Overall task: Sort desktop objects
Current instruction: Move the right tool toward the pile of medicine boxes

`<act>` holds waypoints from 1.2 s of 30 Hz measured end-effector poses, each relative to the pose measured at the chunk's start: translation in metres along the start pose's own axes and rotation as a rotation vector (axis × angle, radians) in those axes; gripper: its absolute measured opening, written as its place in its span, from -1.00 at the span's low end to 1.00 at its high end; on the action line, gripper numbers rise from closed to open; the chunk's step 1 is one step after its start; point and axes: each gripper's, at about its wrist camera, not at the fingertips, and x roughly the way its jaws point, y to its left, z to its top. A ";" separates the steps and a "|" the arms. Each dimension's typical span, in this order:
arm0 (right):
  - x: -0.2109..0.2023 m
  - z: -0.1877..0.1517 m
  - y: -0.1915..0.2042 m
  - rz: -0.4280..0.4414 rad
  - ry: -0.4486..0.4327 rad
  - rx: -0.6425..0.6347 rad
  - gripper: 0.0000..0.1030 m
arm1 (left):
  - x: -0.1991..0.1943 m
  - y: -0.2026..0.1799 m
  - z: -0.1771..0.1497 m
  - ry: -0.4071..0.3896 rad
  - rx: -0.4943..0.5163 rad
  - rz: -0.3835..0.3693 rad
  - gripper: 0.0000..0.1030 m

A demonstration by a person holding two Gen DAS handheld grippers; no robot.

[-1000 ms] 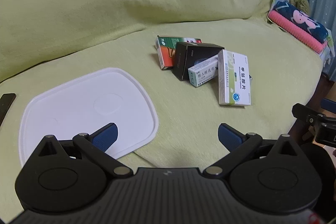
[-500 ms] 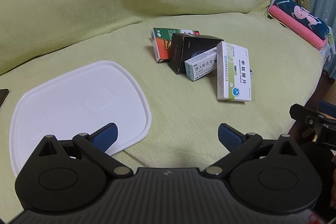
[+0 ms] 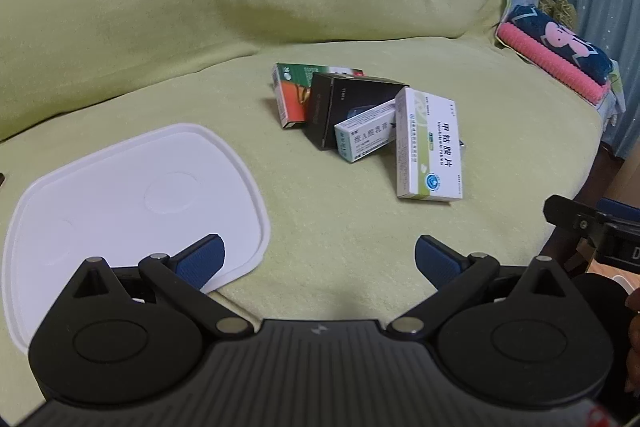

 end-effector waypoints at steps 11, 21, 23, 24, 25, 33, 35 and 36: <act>0.006 -0.002 -0.006 -0.002 0.030 0.023 0.99 | 0.010 -0.021 -0.009 0.036 0.040 0.022 0.99; 0.002 -0.004 -0.006 -0.009 0.023 0.043 0.99 | 0.012 -0.028 -0.017 0.012 0.038 -0.013 0.99; 0.004 -0.004 -0.008 -0.011 0.028 0.048 0.99 | 0.012 -0.027 -0.017 0.008 0.026 -0.018 0.99; 0.006 -0.004 -0.009 -0.012 0.031 0.051 0.99 | 0.013 -0.026 -0.017 0.008 0.020 -0.017 0.99; 0.007 -0.004 -0.010 -0.009 0.036 0.057 0.99 | 0.013 -0.026 -0.017 0.010 0.015 -0.013 0.99; 0.012 -0.002 -0.007 0.004 0.051 0.063 0.99 | 0.016 -0.023 -0.019 0.026 0.006 -0.012 0.99; 0.012 -0.002 -0.008 0.004 0.050 0.067 0.99 | 0.018 -0.023 -0.019 0.036 0.007 -0.015 0.99; 0.012 -0.002 -0.009 0.005 0.050 0.071 0.99 | 0.019 -0.023 -0.019 0.038 0.008 -0.015 0.99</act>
